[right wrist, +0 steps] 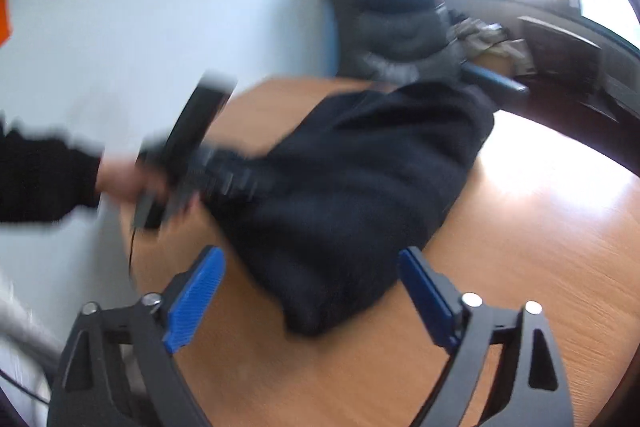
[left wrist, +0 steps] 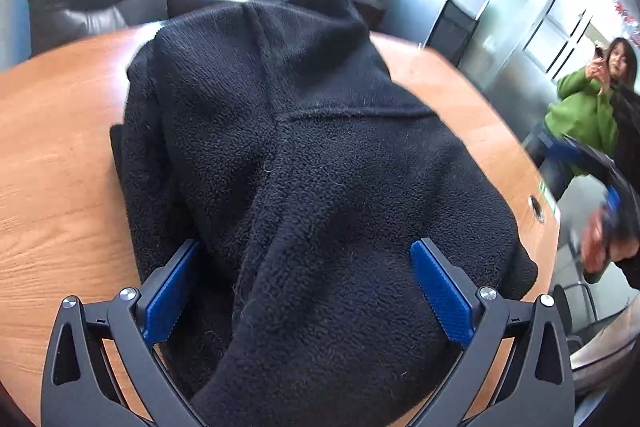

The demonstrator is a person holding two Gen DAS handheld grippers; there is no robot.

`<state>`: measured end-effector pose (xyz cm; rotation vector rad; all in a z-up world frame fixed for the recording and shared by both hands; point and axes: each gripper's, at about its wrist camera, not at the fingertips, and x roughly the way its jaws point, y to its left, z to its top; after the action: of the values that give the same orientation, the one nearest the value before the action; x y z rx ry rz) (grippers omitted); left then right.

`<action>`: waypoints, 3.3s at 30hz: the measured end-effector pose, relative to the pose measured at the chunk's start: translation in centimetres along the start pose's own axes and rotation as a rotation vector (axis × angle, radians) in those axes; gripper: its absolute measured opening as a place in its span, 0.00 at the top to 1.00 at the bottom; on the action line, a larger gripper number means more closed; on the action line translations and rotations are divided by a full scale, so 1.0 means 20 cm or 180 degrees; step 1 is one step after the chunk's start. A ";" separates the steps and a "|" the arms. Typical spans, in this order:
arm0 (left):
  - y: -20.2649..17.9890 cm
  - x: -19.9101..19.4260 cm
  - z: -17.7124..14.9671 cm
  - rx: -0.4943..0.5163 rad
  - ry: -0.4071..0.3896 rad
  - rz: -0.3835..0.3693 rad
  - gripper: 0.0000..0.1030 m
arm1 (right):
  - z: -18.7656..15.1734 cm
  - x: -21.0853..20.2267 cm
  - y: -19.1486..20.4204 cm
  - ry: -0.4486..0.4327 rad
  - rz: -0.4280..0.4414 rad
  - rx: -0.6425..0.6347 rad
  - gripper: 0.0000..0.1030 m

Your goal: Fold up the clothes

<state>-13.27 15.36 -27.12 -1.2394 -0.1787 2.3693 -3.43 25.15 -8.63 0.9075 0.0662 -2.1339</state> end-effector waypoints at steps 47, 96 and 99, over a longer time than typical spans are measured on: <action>0.69 -0.29 0.13 -0.1237 0.0452 -0.1247 0.41 | 0.28 0.71 -0.26 0.0646 0.0439 0.0911 0.45; 0.23 -2.08 0.21 -0.1578 -0.0880 0.3320 0.00 | 1.48 0.74 0.79 0.0009 -0.0581 -0.0806 0.00; 0.11 -2.01 0.18 -0.1619 -0.0833 0.3305 0.00 | 1.43 0.62 0.79 0.0037 -0.0690 -0.0926 0.00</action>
<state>2.85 -4.55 4.18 -1.4532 -0.2796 3.5551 -14.46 -3.11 8.66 0.7680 0.4877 -2.2408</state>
